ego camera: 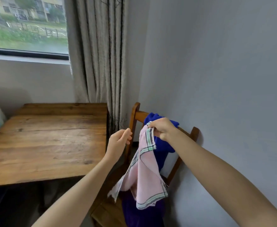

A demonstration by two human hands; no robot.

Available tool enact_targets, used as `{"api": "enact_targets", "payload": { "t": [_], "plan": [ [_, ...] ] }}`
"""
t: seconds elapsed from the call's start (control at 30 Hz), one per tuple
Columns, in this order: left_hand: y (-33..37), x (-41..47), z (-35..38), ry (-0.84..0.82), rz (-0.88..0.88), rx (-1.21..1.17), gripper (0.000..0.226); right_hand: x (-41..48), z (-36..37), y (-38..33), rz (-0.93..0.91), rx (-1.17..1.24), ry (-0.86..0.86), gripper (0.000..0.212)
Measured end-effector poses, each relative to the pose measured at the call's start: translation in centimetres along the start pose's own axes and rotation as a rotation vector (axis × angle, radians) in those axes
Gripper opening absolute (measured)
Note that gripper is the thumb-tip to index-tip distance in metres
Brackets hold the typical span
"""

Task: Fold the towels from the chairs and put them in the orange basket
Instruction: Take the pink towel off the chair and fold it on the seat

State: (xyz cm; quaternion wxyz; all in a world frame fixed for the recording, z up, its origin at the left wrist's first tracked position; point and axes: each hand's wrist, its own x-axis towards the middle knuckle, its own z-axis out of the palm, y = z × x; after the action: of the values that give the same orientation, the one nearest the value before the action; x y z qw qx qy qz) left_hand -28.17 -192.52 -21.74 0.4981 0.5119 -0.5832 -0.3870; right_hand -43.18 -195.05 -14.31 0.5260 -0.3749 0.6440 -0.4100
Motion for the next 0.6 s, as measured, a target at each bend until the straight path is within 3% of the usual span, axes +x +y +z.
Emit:
{"api": "enact_targets", "payload": {
  "t": [0.07,0.17,0.37,0.5,0.6],
  "plan": [
    [-0.5,-2.4,0.1,-0.029,0.108,0.058,0.008,0.7,1.0,0.2,0.015,0.076,0.032,0.017],
    [-2.5,-3.5,0.2,-0.03,0.248,0.23,0.035,1.2,2.5,0.6,0.053,0.126,0.034,0.012],
    [-2.0,-2.0,-1.2,0.126,0.257,0.217,0.011,1.2,1.9,1.2,0.064,0.167,0.008,0.007],
    [0.1,-0.3,-1.8,0.058,0.229,0.289,0.013,0.9,1.0,2.6,-0.158,-0.176,-0.074,0.034],
    [0.4,0.8,-1.8,0.039,0.199,0.31,0.014,0.0,0.7,3.9,-0.426,-0.542,-0.321,0.061]
  ]
}}
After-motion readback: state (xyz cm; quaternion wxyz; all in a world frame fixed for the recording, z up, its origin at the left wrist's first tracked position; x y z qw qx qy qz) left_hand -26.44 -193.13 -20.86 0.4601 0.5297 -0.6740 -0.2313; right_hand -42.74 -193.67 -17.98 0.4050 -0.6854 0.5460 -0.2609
